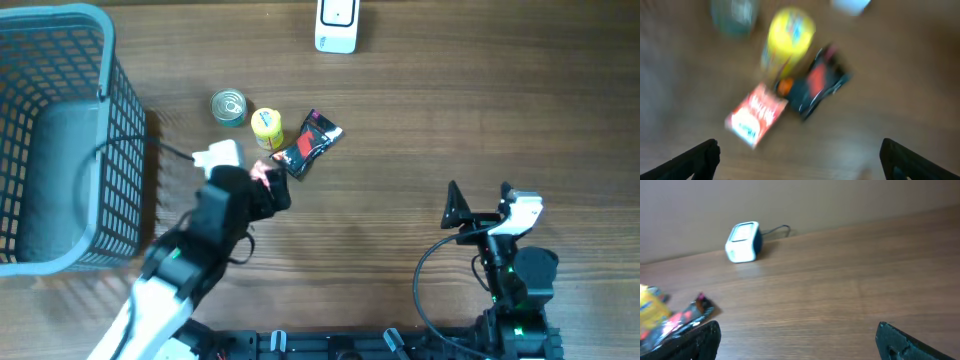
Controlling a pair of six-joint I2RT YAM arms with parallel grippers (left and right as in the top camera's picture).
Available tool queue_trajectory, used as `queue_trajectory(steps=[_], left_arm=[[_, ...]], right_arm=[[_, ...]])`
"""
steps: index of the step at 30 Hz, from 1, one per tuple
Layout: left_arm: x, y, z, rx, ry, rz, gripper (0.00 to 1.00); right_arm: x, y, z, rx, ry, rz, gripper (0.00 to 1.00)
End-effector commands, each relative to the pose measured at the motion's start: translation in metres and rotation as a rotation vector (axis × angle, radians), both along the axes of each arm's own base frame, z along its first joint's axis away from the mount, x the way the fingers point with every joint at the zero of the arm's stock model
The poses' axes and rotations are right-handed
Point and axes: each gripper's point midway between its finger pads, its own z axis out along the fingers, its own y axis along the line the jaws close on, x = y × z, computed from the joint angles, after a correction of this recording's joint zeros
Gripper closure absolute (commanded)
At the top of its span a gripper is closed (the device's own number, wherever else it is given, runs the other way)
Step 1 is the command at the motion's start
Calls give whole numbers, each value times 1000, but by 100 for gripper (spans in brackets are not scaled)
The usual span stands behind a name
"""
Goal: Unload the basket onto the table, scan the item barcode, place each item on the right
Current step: 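Lower the red box onto the table below the cans and release, then retract the left arm and move the right gripper toward the items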
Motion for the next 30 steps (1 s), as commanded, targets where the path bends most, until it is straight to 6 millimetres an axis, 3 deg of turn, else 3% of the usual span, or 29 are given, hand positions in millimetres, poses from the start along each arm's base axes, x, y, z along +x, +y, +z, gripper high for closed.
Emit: queue_trajectory(steps=[1,5,9,12,18,25,28,30], left_arm=[[-3,55,106,85,-341,207,0],[-30,109,192,215,-585,398,0],[-52,151,238,360,-659,610,0],[-62,166,256,338,-699,722,0],[-60,170,255,349,-692,743,0],[-55,167,246,379,-654,726,0],[-55,167,244,362,-655,732,0],[-54,167,243,368,-649,730,0]], right_arm=[[-6,33,10,43,-18,192,0],[-10,43,14,52,-13,256,0],[-6,42,41,32,-13,252,0],[6,39,65,-10,45,246,0],[43,48,70,51,377,296,0],[70,99,89,299,644,592,0],[77,107,70,468,776,573,0],[82,112,59,482,795,616,0]])
